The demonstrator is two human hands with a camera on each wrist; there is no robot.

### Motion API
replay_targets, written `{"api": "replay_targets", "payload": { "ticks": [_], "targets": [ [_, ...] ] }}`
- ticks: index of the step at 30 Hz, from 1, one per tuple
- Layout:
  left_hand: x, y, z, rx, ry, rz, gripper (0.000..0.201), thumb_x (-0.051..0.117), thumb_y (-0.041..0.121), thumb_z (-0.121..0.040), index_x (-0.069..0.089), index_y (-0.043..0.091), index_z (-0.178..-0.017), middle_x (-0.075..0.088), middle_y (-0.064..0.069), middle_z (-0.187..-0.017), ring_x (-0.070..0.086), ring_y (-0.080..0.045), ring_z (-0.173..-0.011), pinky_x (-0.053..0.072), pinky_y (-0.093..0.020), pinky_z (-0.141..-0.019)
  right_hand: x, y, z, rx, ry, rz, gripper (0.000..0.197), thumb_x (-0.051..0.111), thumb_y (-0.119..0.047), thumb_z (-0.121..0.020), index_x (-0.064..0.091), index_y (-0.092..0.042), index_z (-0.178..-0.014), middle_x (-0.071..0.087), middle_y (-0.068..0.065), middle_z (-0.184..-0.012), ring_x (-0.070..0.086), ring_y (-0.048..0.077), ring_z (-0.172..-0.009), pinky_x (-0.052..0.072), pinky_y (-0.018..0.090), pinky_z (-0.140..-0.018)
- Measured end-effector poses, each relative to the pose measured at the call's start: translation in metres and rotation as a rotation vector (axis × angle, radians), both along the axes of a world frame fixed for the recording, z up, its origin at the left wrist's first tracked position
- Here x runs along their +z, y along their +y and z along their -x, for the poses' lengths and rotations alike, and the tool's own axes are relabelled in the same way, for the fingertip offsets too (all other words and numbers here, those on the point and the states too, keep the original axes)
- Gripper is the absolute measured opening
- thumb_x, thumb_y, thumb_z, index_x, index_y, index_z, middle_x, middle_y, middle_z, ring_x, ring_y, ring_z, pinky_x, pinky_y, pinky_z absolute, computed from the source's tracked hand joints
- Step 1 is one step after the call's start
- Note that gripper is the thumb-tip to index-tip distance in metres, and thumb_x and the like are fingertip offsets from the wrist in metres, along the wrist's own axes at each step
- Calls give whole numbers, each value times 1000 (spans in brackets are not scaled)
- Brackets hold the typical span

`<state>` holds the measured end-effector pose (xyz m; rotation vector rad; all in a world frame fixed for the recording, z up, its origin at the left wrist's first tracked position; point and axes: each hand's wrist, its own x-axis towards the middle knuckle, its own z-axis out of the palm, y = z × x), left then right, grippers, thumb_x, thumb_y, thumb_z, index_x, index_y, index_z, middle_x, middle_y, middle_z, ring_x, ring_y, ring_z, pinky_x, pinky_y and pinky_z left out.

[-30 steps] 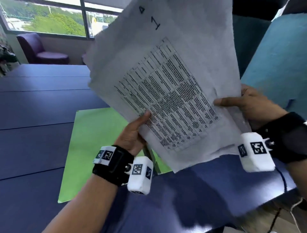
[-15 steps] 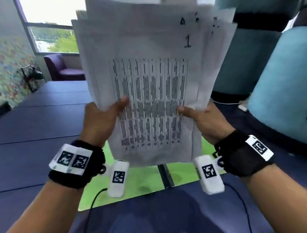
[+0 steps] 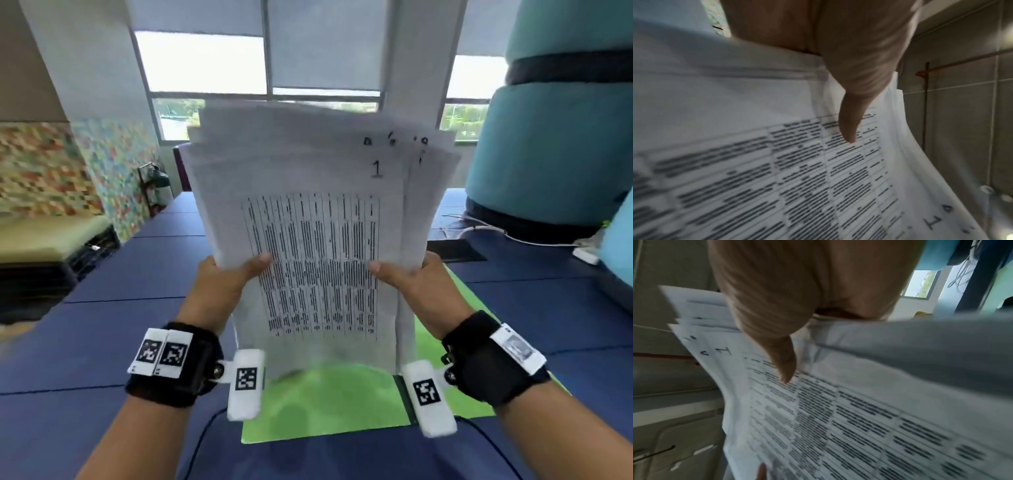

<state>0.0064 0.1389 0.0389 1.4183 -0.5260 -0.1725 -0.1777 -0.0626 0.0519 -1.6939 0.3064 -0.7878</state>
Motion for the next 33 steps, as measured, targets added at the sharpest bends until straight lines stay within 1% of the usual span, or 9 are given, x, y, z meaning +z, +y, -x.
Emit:
{"api": "replay_targets", "payload": {
  "ticks": [5, 8, 10, 14, 17, 20, 24, 29, 33],
  "targets": [
    [-16, 13, -11, -55, 44, -54, 85, 98, 59, -30, 75, 14, -99, 79, -3, -96, 73, -25, -97, 55, -43, -89, -10, -4, -8, 111, 43, 13, 53, 90, -30, -66, 69, 3, -102, 72, 22, -106, 67, 39, -104, 56, 41, -93],
    [-3, 3, -7, -93, 7, -47, 88, 97, 57, -37, 71, 19, -111, 77, 1, -107, 71, -18, -104, 53, -40, -98, 10, 10, -14, 190, 1, 27, 33, 79, -10, -79, 69, -10, -110, 76, -12, -100, 70, 0, -96, 52, 20, -88],
    [9, 0, -5, -100, -53, -27, 70, 94, 52, -46, 71, 23, -105, 78, 6, -101, 72, -10, -97, 54, -31, -90, 23, 15, -20, 186, -14, 132, 25, 72, 1, -85, 71, -15, -105, 74, -16, -97, 65, -14, -88, 51, 16, -85],
    [22, 11, -7, -86, -55, 57, 44, 93, 38, -60, 71, 21, -94, 78, 10, -84, 73, 0, -80, 54, -20, -72, 33, 8, -21, 172, -41, 97, 18, 78, -29, -76, 77, -21, -93, 76, 0, -104, 70, 14, -101, 52, 36, -97],
    [24, 10, -2, -86, -68, 34, 35, 91, 37, -67, 72, 24, -93, 78, 15, -85, 73, 0, -83, 53, -26, -79, 38, 10, -23, 172, -109, 128, 32, 76, -29, -78, 70, -25, -109, 73, 3, -112, 67, 19, -108, 53, 38, -98],
    [35, 6, 3, -52, -120, 45, 34, 87, 51, -69, 75, 31, -94, 78, 12, -96, 72, -6, -96, 53, -31, -90, 50, 14, -24, 139, -112, 155, 20, 74, -37, -79, 73, -32, -98, 72, 12, -109, 64, 33, -108, 52, 49, -96],
    [35, 8, 10, -50, -109, 64, 18, 79, 36, -77, 74, 28, -93, 78, 12, -92, 73, -4, -92, 55, -27, -85, 51, 10, -21, 95, -114, 103, 24, 74, -39, -76, 74, -24, -95, 76, 2, -103, 69, 18, -102, 53, 36, -91],
    [-14, 9, 11, -96, -22, -205, 38, 85, 44, -72, 72, 18, -97, 77, 3, -89, 74, -23, -95, 57, -31, -79, -1, 2, -15, 120, 166, 74, 40, 76, -38, -74, 71, -14, -106, 76, 3, -102, 70, 20, -102, 53, 42, -98],
    [10, 1, 13, -13, -145, -152, 13, 77, 34, -84, 71, 23, -86, 75, 8, -81, 71, -8, -80, 50, -16, -64, 24, 8, -20, 55, 44, 135, 24, 73, -30, -84, 74, -8, -92, 76, 9, -94, 71, 23, -96, 58, 38, -88]
  ]
}}
